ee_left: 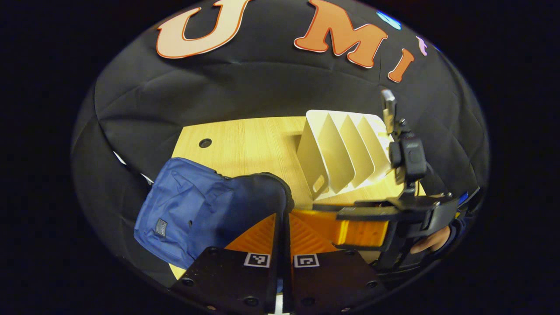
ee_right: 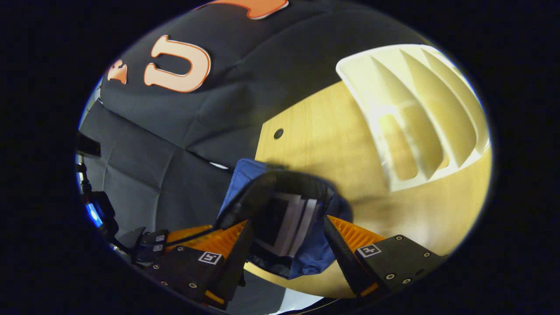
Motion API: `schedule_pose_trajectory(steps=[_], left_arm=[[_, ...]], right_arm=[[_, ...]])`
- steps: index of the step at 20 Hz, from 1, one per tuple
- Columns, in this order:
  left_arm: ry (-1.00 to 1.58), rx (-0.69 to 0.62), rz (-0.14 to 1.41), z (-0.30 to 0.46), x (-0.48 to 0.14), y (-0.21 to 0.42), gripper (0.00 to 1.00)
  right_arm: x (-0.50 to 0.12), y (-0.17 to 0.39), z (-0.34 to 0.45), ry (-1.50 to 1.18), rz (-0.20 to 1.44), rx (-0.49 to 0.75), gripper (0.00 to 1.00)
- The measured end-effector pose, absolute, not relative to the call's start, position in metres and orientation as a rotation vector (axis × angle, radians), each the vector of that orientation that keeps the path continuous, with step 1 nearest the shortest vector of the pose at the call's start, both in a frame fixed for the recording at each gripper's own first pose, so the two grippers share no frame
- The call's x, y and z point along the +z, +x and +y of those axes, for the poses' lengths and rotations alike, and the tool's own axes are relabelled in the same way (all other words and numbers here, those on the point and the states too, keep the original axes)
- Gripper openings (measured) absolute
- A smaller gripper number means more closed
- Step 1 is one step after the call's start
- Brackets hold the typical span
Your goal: Open the schoolbag, grab two books from the bookshelf and put them into the schoolbag.
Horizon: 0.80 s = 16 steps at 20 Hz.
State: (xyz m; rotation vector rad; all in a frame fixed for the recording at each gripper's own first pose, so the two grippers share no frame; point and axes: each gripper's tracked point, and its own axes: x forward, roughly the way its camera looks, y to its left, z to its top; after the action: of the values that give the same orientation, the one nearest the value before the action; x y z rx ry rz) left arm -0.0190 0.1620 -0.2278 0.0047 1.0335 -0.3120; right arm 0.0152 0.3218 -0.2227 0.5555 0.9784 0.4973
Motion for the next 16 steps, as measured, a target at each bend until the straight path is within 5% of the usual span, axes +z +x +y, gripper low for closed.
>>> schedule_pose_trajectory(steps=[8,14,16], left_arm=[[-0.028,-0.323,0.987,0.102,-0.232,-0.017,0.20],[-0.043,-0.385,0.875,0.038,-0.213,0.001,0.55],[-0.035,-0.380,0.815,0.025,-0.203,0.012,0.85]], right_arm=[[-0.160,0.061,0.216,0.446,0.713,0.409,0.97],[-0.107,0.084,0.143,0.286,0.490,0.331,0.97],[-0.102,0.089,0.120,0.241,0.453,0.294,0.97]])
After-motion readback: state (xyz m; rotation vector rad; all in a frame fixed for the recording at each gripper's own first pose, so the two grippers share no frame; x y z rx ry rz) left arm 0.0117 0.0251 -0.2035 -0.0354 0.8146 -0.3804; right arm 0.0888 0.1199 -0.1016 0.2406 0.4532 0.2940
